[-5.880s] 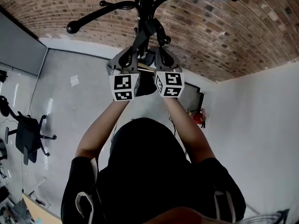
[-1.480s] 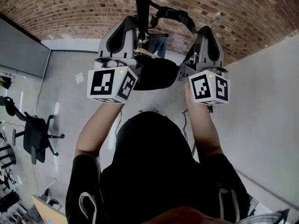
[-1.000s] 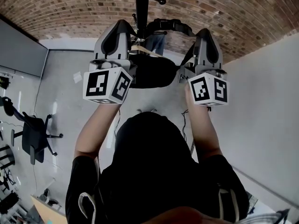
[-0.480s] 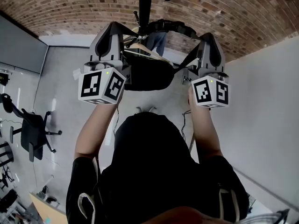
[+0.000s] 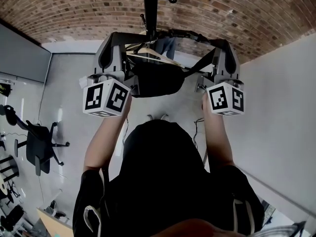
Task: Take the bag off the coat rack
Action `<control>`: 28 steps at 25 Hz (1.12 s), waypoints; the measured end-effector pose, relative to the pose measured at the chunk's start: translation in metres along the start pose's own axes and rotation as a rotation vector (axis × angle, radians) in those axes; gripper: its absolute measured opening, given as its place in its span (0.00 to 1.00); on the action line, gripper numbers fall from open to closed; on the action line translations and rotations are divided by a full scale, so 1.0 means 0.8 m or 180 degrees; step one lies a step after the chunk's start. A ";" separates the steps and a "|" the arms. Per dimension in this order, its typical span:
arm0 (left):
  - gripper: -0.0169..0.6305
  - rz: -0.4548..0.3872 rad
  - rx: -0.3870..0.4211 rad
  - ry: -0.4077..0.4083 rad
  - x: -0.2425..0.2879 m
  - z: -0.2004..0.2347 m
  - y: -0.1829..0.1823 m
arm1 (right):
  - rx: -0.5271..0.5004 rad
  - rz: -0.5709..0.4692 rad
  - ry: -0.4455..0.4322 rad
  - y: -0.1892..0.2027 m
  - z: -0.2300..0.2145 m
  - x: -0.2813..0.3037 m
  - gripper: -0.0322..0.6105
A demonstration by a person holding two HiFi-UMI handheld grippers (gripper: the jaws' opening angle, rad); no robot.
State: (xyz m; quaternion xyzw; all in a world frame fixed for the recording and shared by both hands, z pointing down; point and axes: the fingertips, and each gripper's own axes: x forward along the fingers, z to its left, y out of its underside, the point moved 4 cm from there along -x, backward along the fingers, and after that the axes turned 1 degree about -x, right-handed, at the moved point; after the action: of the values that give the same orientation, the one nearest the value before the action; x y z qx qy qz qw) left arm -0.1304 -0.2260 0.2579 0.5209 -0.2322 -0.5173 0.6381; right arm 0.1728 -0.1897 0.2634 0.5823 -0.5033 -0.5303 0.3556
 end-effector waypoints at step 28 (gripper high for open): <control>0.06 0.0085 0.0066 0.0071 -0.050 -0.004 -0.005 | -0.0131 0.0171 -0.0239 -0.010 0.012 -0.051 0.08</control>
State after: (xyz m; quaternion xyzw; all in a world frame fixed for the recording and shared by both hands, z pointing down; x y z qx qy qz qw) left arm -0.1434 -0.1881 0.2627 0.5300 -0.2374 -0.5005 0.6421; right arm 0.1676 -0.1470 0.2644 0.5408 -0.5207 -0.5523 0.3624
